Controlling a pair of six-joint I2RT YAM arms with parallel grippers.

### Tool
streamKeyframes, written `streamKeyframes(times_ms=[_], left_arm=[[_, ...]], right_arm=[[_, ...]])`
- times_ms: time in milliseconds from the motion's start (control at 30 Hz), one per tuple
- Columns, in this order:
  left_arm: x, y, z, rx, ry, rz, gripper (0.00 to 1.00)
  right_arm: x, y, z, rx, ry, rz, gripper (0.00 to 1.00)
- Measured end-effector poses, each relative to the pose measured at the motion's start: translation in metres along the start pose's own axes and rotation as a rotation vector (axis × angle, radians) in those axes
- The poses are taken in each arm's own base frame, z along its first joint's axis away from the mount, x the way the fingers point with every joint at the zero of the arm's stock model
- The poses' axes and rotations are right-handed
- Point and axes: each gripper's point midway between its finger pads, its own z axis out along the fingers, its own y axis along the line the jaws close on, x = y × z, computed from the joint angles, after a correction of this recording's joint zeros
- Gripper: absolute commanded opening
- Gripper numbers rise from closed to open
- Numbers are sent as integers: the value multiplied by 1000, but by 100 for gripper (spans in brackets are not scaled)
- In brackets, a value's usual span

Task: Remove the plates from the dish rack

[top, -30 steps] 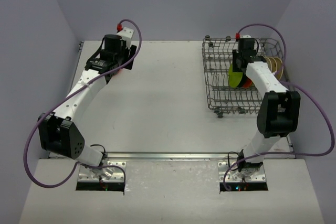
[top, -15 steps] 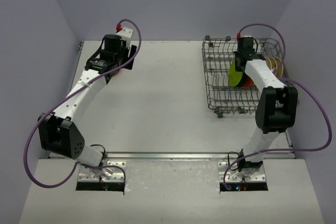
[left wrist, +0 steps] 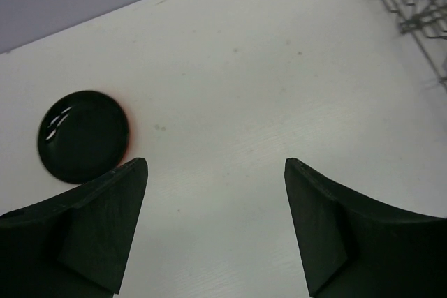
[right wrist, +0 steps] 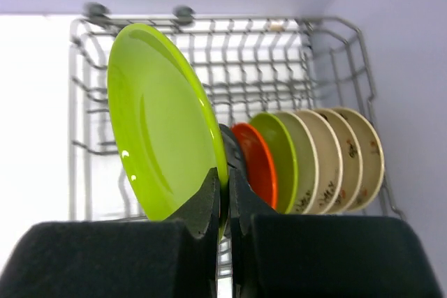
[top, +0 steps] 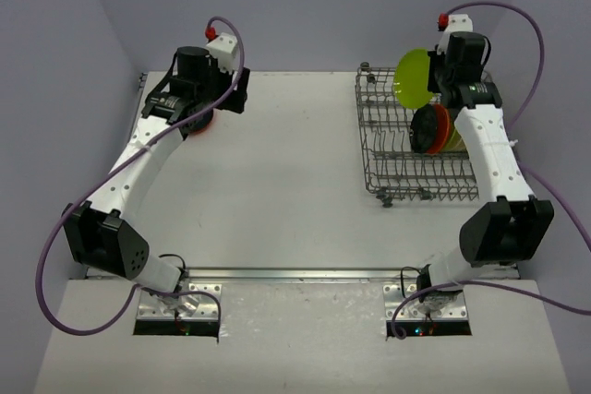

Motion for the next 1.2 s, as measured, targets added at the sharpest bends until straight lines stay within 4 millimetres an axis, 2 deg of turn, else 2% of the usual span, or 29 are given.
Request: streamKeyframes(times_ms=[67, 167, 233, 400, 500, 600, 700, 767, 900, 967, 1000, 1033, 1100, 1133, 1200], left_arm=[[-6, -22, -5, 119, -23, -22, 76], [-13, -55, -15, 297, -42, -65, 75], [-14, -75, -21, 400, -39, -89, 75], [-12, -125, -36, 583, -19, -93, 75], [-6, -147, -39, 654, 7, -97, 74], [4, -155, -32, 678, 47, -117, 70], [17, -157, -22, 680, 91, -137, 62], [25, -157, -17, 681, 115, -147, 52], [32, -160, -13, 694, 141, -160, 21], [33, -162, -14, 705, 146, -164, 9], [33, -162, -15, 710, 147, -166, 2], [33, -163, -15, 714, 149, -172, 0], [32, -164, -17, 727, 147, -175, 0], [32, -163, -17, 725, 145, -174, 0], [34, -156, -13, 698, 150, -174, 0]], right_arm=[[-13, 15, -17, -102, -39, 23, 0], [-16, 51, -37, -293, -60, 48, 0], [-5, 82, -50, -429, -42, 64, 0], [45, 168, -87, -722, 81, 46, 0], [63, 205, -109, -850, 135, 39, 0], [62, 222, -125, -933, 146, 58, 0], [56, 226, -134, -973, 135, 76, 0], [53, 227, -140, -996, 126, 85, 0], [49, 230, -146, -1033, 121, 99, 0], [48, 231, -147, -1040, 118, 105, 1], [47, 231, -147, -1039, 118, 106, 7], [48, 230, -146, -1032, 119, 106, 17], [48, 228, -143, -1018, 122, 110, 61], [48, 228, -142, -1011, 126, 118, 76], [48, 225, -138, -990, 130, 134, 95]])
